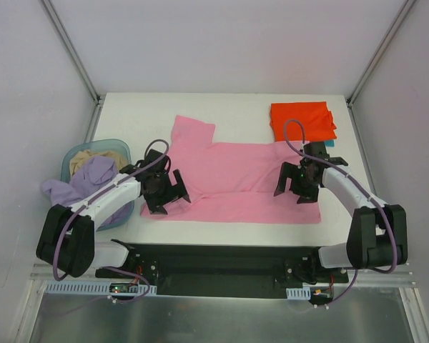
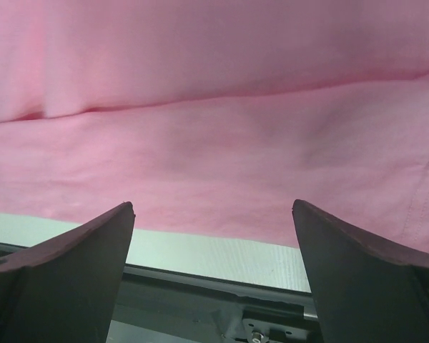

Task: Fold and stack the t-shirts
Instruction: Fold the tshirt

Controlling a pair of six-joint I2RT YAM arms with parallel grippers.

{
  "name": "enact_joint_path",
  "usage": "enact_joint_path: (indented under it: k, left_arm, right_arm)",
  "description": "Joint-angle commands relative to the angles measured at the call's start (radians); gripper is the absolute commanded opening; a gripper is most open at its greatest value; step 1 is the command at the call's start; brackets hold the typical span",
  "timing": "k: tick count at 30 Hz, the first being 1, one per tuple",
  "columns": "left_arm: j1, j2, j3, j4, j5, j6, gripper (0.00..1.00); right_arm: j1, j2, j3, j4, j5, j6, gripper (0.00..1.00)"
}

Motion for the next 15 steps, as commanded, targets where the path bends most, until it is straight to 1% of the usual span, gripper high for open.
enact_joint_path:
  k: [1,4,6,7,8,9,11,15]
  left_arm:
    - [-0.023,0.001,0.093,-0.015,-0.036,-0.038,0.99]
    - [-0.025,0.063,0.127,-0.009,-0.067,-0.033,0.94]
    - [-0.029,0.13,0.176,-0.007,-0.042,-0.015,0.89]
    - [-0.034,0.154,0.19,-0.007,-0.003,-0.003,0.84]
    - [-0.043,0.193,0.201,-0.007,0.004,-0.001,0.81]
    - [-0.063,0.207,0.215,-0.009,0.007,0.004,0.71]
    - [-0.08,0.233,0.218,-0.009,0.015,0.007,0.64]
    - [-0.085,0.222,0.193,-0.012,0.016,0.016,0.63]
  right_arm:
    - [0.032,-0.06,0.07,-0.014,-0.033,-0.04,0.97]
    - [0.032,-0.067,0.062,-0.016,-0.017,-0.037,0.97]
    - [0.033,-0.069,0.053,-0.017,-0.007,-0.037,0.97]
    - [0.033,-0.066,0.051,-0.02,0.001,-0.037,0.97]
    - [0.032,-0.066,0.05,-0.025,0.007,-0.037,0.97]
    - [0.033,-0.066,0.048,-0.026,0.013,-0.035,0.97]
    - [0.033,-0.069,0.039,-0.031,0.032,-0.037,0.97]
    - [0.035,-0.072,0.021,-0.035,0.036,-0.029,0.97]
